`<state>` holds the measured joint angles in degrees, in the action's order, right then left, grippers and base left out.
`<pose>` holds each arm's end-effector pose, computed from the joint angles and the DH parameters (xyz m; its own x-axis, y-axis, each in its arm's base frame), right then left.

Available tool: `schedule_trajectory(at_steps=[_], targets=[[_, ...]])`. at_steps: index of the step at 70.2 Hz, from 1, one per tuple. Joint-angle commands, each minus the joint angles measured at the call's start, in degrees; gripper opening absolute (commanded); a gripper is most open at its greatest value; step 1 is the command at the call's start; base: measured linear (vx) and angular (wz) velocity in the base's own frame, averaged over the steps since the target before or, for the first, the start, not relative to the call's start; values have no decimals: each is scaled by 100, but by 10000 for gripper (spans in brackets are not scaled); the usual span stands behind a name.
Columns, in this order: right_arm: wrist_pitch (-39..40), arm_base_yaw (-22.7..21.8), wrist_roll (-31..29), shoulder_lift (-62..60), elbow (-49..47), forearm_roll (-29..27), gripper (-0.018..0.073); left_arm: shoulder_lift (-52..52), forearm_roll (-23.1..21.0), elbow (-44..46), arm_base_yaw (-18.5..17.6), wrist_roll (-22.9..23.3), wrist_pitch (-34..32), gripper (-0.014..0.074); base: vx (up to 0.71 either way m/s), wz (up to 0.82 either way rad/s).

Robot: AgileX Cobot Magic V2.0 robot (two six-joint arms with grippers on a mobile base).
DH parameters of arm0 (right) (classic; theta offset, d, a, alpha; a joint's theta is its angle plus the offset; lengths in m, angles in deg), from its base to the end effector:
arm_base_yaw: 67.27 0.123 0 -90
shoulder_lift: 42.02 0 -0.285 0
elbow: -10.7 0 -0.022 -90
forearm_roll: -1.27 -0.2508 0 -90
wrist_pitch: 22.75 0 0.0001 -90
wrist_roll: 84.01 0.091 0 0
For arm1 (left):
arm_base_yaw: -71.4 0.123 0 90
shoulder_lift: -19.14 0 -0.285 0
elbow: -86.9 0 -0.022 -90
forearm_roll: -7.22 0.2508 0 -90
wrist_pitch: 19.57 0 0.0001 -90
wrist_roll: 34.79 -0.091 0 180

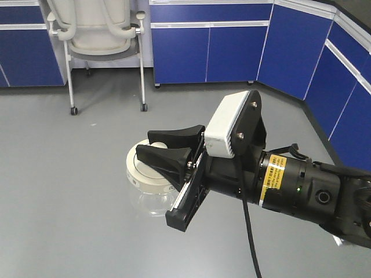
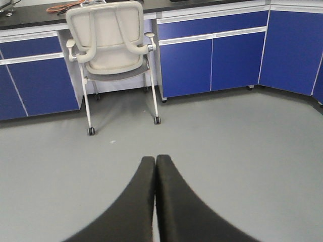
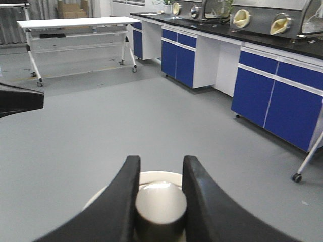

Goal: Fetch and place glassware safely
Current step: 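Carry the jar in the right gripper while driving to the black bench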

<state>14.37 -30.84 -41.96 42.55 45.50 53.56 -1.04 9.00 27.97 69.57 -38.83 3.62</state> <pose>0.2012 0.2024 0.2965 -0.0029 -0.0752 -0.9972 -0.9069 0.4202 -0.0290 0.0635 -0.0009 0.2708 -0.2097 0.1057 -0.9720 0.0409 0.9942 0.0992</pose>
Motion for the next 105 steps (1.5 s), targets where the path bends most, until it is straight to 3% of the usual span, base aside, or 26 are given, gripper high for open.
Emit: schedule_trajectory(at_steps=[1, 58, 105], targets=[[432, -14, -12, -187, -151, -230, -3, -42, -37, 148, -18, 17, -405, -7, 52, -9], [427, -14, -12, -187, -151, -230, -3, -42, -37, 148, -18, 17, -405, -7, 46, -14], [427, -14, -12, -187, -151, -230, -3, -42, -37, 148, -18, 17, -405, -7, 32, -69]])
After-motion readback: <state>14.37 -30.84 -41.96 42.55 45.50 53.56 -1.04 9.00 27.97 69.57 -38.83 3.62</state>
